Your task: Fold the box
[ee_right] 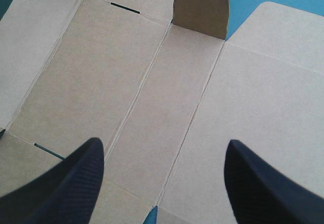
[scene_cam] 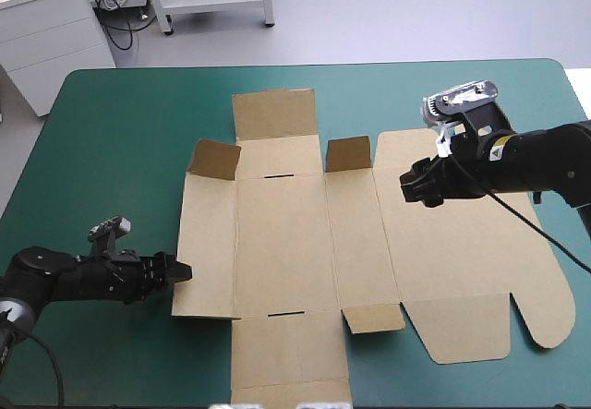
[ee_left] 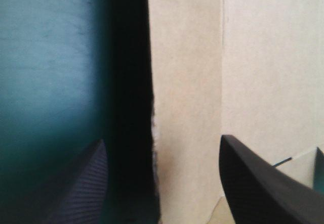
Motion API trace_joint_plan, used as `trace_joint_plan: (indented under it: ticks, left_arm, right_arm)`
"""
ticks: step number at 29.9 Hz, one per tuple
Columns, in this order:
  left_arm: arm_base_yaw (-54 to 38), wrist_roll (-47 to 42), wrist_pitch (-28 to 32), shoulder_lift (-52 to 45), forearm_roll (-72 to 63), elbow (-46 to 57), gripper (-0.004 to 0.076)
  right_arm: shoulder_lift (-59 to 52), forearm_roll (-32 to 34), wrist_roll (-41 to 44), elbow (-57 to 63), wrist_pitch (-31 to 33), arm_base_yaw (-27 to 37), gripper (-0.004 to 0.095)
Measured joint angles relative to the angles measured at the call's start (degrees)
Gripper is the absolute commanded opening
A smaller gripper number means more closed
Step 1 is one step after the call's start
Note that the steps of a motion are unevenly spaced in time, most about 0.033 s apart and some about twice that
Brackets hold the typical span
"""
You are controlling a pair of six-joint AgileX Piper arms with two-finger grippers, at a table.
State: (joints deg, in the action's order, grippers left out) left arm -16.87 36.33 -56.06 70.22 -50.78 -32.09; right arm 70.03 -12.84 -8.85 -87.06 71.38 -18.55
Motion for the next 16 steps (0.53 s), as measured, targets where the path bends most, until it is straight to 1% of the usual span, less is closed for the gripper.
trace_joint_plan:
  ticks: [5, 11, 16]
  left_arm:
    - [-0.07, 5.29, -3.48, 4.96, -5.75, 0.0, 0.046]
    - [0.16, 7.62, -4.28, 8.8, -7.82, 0.0, 0.046]
    - [4.4, 9.48, -4.92, 9.61, -11.65, 0.0, 0.046]
  right_arm:
    - [0.0, 0.0, -0.16, 0.0, 0.0, 0.0, 0.063]
    - [-0.05, 0.0, -0.16, 0.0, 0.0, 0.0, 0.063]
    - [-0.11, 0.0, -0.16, 0.0, 0.0, 0.0, 0.063]
